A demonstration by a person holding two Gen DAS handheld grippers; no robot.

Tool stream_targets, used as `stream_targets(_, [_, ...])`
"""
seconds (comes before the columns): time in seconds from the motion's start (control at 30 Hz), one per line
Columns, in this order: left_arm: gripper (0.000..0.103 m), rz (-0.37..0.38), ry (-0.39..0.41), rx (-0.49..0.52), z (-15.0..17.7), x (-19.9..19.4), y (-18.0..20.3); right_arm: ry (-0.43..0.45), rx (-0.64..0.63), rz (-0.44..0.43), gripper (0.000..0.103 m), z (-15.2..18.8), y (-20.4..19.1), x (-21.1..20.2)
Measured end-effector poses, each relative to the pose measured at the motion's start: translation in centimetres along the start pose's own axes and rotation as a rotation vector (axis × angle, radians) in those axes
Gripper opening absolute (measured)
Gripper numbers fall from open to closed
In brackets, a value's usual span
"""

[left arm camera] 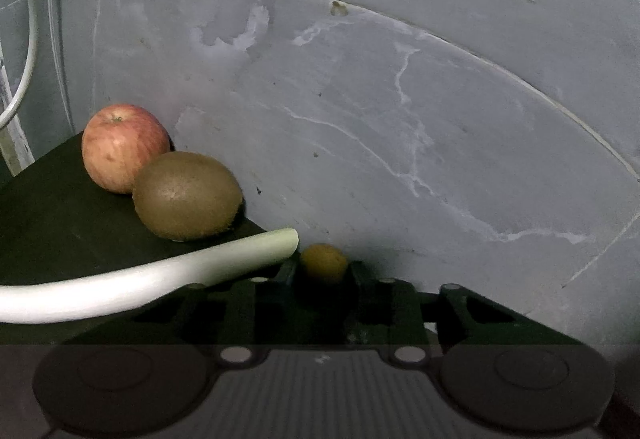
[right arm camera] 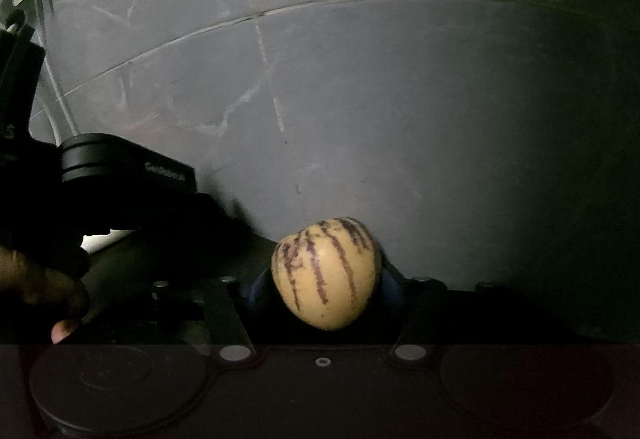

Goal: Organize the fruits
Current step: 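Grasp the striped pepino melon with the right tool while the left tool approaches the small round fruit, then grasp the small round brown fruit with the left tool while the right tool lifts the melon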

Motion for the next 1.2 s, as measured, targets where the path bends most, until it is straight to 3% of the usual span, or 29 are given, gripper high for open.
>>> stream_targets(0.63, [0.028, 0.043, -0.032, 0.028, 2.2, -1.9, 0.3, -0.008, -0.004, -0.036, 0.055, -0.1, 0.3, -0.4])
stream_targets(1.2, [0.028, 0.071, -0.054, -0.006, 6.6, -6.8, -0.3, -0.008, -0.058, -0.157, 0.055, 0.9, 0.3, -2.9])
Point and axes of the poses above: each gripper's, at about its wrist camera, not at the fingertips, and x roughly the way its jaws point, y to its right, z to its underside, the point moved 9 cm from there along x, roughly the way its jaws point, and after that the axes turned 2 degrees about y, right-handed, at the moved point
